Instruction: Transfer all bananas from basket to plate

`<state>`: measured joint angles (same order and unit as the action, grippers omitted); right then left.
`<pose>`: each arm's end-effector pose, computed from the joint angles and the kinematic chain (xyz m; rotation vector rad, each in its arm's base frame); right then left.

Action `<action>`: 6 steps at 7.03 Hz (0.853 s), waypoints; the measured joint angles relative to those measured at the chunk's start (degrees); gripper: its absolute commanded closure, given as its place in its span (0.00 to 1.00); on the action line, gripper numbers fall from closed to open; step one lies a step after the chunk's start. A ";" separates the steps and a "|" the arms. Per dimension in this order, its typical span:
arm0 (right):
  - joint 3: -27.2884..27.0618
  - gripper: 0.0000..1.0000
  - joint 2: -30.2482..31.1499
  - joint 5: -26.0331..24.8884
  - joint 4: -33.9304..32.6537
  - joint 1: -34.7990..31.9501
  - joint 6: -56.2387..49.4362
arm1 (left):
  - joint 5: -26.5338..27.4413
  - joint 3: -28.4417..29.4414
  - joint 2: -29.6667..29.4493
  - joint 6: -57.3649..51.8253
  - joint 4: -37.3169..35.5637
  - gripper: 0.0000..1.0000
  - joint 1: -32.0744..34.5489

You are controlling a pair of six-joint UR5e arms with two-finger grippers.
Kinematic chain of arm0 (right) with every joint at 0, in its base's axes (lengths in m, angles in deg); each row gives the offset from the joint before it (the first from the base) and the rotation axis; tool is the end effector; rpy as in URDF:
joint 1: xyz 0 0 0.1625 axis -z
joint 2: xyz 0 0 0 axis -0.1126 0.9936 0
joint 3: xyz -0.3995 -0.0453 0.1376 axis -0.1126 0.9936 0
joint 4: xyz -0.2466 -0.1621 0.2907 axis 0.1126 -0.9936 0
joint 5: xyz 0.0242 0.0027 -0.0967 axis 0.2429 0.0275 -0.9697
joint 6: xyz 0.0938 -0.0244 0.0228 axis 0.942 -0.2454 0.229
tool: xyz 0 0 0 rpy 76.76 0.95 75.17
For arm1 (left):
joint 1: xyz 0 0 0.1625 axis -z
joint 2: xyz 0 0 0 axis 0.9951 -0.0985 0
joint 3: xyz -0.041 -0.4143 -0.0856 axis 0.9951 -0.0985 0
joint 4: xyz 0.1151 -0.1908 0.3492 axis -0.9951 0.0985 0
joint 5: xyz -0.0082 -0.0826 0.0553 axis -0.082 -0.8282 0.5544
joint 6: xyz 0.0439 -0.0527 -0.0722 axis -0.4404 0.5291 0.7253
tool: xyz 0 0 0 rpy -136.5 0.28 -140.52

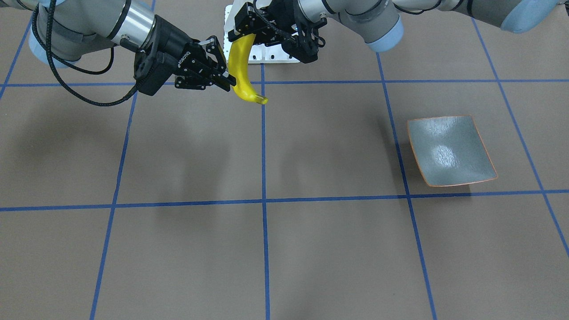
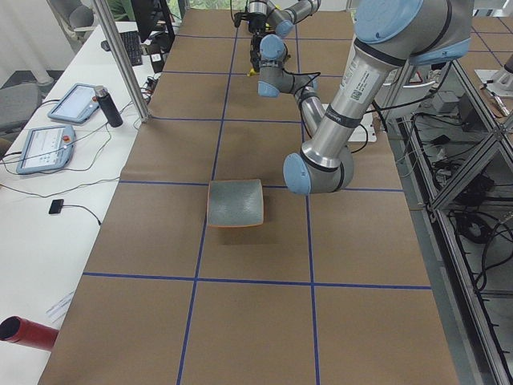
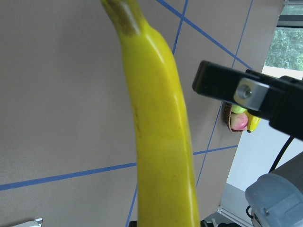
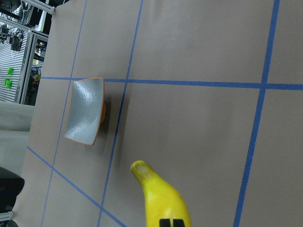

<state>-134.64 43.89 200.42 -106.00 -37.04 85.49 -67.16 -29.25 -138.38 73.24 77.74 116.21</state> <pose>-0.3583 -0.4342 0.1751 0.1682 -1.5481 -0.0993 0.4422 -0.3600 0.0893 -0.2932 1.6706 -0.0959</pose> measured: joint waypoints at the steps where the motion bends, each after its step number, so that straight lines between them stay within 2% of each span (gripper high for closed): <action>1: -0.03 0.02 -0.02 0.01 0.02 -0.14 0.46 | 0.00 0.01 0.14 0.08 -0.04 1.00 0.06; 4: 0.01 0.02 0.62 1.08 -0.02 -2.58 0.82 | 0.09 0.27 0.75 0.06 -0.87 1.00 1.87; 6: 0.27 0.02 3.33 3.02 -0.10 -5.51 0.30 | 0.11 -0.21 4.84 -0.52 -1.72 1.00 6.14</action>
<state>-134.37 47.22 203.44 -106.10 -42.55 85.79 -67.05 -29.46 -133.54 72.72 76.02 122.35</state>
